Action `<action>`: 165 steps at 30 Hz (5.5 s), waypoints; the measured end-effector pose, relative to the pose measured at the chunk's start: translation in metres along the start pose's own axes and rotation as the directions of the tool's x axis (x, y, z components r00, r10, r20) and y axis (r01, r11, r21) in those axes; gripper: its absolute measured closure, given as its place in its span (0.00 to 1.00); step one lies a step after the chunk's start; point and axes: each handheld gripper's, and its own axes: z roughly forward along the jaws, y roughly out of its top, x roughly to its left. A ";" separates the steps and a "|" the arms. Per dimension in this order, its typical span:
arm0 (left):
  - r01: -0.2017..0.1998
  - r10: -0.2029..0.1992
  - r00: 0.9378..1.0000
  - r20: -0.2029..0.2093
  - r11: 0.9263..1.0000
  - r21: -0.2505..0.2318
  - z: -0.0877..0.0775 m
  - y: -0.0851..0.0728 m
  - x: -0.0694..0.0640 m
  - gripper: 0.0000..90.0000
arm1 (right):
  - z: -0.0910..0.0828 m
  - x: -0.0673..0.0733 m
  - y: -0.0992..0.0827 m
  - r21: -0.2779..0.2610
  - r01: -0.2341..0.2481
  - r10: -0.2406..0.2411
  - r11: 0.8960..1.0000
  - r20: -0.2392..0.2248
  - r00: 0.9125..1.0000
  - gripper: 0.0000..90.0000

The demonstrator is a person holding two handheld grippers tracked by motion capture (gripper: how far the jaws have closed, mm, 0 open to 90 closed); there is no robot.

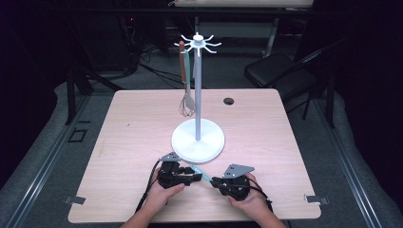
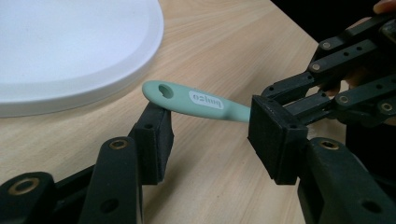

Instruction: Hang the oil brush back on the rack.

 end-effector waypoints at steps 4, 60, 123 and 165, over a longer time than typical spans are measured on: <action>0.021 -0.021 1.000 -0.001 1.000 -0.016 0.003 -0.001 -0.001 0.56 | 0.001 0.001 0.001 -0.011 0.006 -0.006 1.000 0.002 1.000 0.91; 0.127 -0.122 0.991 0.045 0.986 -0.106 0.017 0.003 -0.017 0.70 | -0.002 0.004 0.000 0.008 -0.082 0.082 0.997 0.018 0.996 0.92; -0.308 0.304 0.951 0.059 0.950 0.053 -0.023 0.095 -0.064 0.94 | -0.039 -0.050 -0.019 -0.109 -0.278 0.290 0.954 0.114 0.950 0.78; -0.400 0.400 0.916 0.015 0.916 0.024 -0.115 0.237 -0.080 0.94 | -0.030 -0.050 -0.023 -0.083 -0.223 0.235 0.971 0.176 0.956 0.61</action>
